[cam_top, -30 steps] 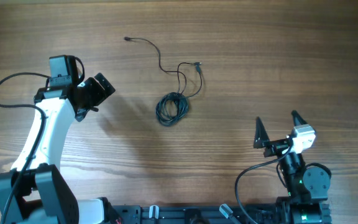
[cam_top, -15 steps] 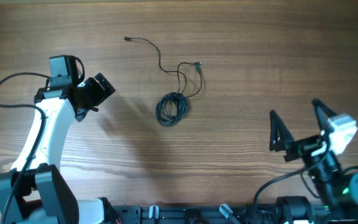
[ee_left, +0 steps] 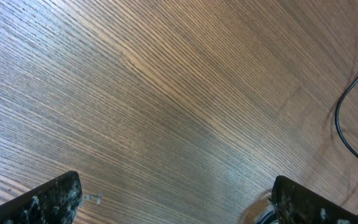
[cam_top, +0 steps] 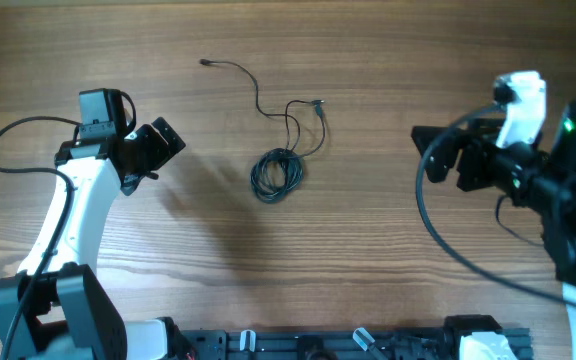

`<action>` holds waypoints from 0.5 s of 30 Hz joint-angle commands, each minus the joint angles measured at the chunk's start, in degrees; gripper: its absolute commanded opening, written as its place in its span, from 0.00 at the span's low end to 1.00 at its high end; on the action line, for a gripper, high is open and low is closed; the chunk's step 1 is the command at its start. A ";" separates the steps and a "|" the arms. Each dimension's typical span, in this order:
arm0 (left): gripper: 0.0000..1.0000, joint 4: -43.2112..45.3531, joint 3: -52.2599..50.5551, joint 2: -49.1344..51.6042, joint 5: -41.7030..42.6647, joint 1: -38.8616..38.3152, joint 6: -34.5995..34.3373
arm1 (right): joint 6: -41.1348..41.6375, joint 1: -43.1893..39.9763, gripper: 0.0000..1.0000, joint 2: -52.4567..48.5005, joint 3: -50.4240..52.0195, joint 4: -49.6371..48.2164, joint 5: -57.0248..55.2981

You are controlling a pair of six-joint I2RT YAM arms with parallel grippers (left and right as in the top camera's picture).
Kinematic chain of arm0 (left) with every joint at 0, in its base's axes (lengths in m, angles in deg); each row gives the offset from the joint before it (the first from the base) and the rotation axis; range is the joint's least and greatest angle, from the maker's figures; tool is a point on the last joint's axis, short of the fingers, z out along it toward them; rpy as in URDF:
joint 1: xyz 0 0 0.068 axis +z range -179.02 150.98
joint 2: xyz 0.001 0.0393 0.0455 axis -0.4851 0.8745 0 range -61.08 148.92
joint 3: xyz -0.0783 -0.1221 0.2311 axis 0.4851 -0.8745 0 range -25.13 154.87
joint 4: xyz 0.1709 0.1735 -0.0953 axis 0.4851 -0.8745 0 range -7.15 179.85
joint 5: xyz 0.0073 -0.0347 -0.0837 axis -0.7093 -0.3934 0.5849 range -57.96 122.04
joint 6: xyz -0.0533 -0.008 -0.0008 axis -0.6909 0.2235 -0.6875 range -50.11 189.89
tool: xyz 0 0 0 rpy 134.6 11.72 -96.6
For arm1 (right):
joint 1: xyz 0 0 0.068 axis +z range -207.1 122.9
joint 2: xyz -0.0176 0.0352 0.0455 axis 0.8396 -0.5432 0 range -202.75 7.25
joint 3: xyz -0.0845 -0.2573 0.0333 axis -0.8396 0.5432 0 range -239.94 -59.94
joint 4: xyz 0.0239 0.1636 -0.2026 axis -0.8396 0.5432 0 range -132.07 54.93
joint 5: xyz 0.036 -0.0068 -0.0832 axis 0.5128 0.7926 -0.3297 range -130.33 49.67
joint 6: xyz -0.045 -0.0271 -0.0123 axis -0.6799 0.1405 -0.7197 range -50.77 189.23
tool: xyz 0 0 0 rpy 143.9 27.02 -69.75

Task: Untangle cables
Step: 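Raise the right arm and swing it toward the cable coil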

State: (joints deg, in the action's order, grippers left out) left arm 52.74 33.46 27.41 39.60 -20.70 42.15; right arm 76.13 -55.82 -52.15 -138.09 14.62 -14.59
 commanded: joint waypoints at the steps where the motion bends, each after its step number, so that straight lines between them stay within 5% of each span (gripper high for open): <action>1: 1.00 0.15 0.79 -0.74 0.31 0.11 0.28 | 1.25 -0.22 1.00 -4.17 -0.92 0.24 4.37; 15: 1.00 0.15 0.79 -0.74 0.31 0.11 0.28 | 1.22 -0.22 1.00 -22.40 -0.92 1.49 3.93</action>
State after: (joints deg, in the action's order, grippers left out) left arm 52.74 33.46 27.41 39.60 -20.70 42.15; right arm 76.78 -55.82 -71.69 -138.09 15.80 -11.81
